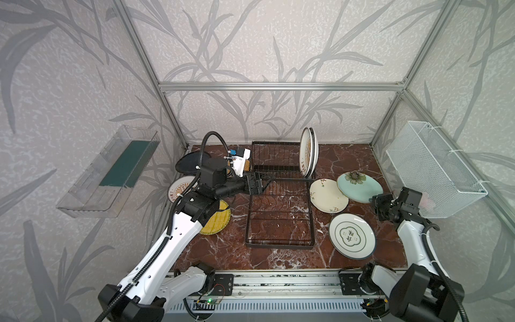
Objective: Load plates into a dish rack
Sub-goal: Pick up the plate from the middle-right of the table.
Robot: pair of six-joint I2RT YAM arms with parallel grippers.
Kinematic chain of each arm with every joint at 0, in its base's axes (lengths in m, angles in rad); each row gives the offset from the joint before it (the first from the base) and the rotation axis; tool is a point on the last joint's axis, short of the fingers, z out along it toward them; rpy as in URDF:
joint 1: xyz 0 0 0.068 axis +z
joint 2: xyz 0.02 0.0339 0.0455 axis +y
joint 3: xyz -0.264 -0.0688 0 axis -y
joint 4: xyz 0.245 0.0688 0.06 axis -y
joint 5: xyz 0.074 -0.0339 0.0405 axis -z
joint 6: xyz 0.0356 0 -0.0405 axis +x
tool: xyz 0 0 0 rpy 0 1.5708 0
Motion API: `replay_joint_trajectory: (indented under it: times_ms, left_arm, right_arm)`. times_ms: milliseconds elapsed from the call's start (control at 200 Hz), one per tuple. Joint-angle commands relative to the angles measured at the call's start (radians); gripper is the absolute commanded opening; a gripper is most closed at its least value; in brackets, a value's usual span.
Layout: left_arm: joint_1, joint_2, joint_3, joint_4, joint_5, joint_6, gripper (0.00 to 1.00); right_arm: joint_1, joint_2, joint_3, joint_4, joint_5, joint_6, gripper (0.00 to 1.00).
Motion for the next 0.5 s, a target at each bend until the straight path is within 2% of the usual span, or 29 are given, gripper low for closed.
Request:
replay_joint_trajectory:
  times_ms: [0,375,495]
  left_arm:
    - [0.001,-0.01,-0.002,0.043,-0.006,0.013,0.99]
    - [-0.005,-0.024,-0.02,0.047,-0.019,0.002,0.98]
    - [-0.006,-0.025,-0.026,0.049,-0.025,0.001,0.98]
  right_arm:
    - [0.022,-0.086,0.138,0.062,0.003,-0.025,0.0]
    - [0.024,-0.098,0.072,0.215,-0.01,0.036,0.0]
    - [0.04,-0.09,0.082,0.213,-0.016,0.034,0.0]
